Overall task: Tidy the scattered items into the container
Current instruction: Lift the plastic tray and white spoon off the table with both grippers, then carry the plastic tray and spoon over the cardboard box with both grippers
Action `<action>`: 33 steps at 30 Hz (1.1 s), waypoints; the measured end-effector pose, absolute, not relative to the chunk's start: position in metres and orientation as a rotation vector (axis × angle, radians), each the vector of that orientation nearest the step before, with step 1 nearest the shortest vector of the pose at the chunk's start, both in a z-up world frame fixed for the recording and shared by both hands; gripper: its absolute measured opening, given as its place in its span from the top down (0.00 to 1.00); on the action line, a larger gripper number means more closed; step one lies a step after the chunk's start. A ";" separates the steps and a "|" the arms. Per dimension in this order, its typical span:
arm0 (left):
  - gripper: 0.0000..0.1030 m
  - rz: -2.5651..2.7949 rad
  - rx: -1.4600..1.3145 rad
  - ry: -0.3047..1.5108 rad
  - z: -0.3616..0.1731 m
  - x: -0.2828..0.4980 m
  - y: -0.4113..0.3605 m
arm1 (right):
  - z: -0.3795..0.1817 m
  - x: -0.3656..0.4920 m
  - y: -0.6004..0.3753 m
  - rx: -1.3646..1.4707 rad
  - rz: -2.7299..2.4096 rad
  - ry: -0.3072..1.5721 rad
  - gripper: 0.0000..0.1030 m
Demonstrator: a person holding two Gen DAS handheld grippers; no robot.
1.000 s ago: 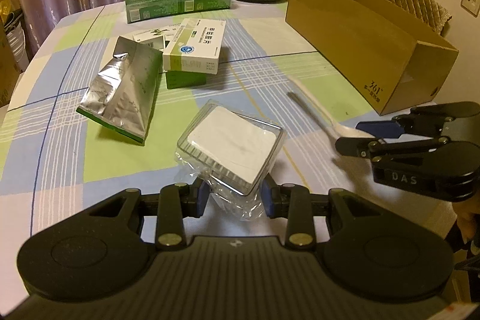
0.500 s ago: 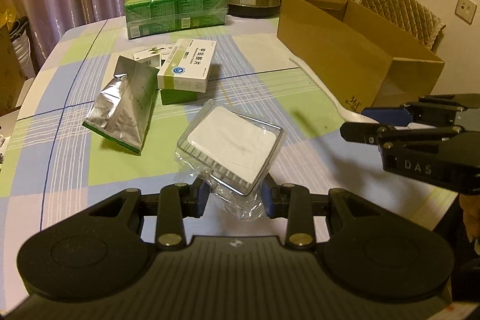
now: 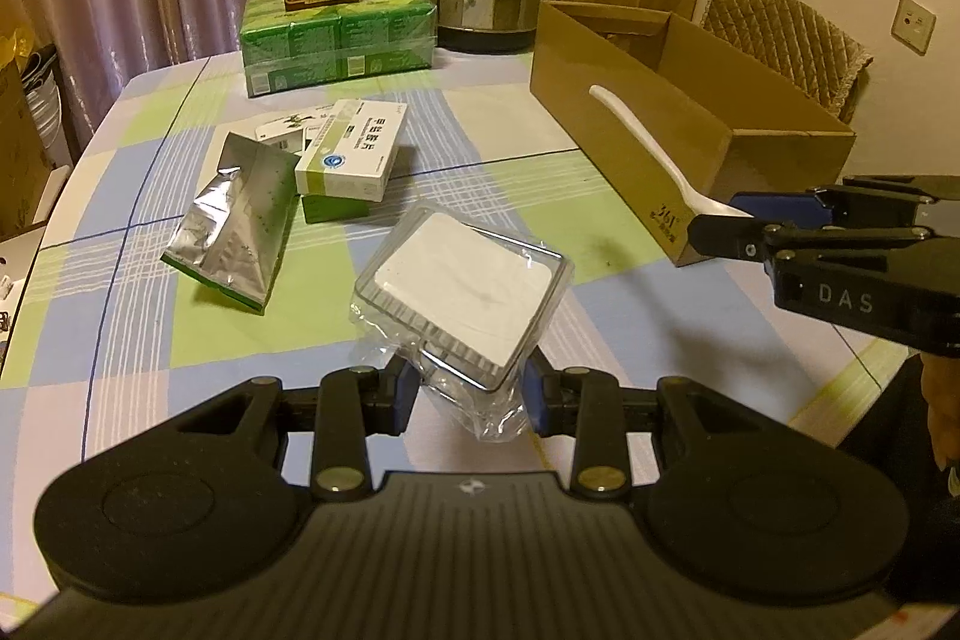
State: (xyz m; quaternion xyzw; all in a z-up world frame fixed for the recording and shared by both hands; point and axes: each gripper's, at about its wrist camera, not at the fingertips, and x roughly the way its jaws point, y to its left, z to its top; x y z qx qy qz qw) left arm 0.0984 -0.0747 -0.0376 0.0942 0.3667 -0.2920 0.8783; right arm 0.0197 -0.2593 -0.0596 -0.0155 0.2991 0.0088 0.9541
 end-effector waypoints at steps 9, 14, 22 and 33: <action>0.71 -0.630 0.208 0.749 -0.029 0.091 -0.086 | -0.049 0.008 -0.275 -0.026 -0.009 0.584 0.72; 0.71 -0.654 0.215 0.742 -0.025 0.088 -0.096 | -0.044 0.003 -0.284 -0.028 -0.031 0.570 0.72; 0.71 -0.681 0.222 0.729 -0.018 0.088 -0.111 | -0.035 -0.002 -0.297 -0.022 -0.053 0.550 0.72; 0.71 -0.736 0.224 0.691 0.002 0.095 -0.143 | -0.019 0.000 -0.334 -0.014 -0.123 0.516 0.72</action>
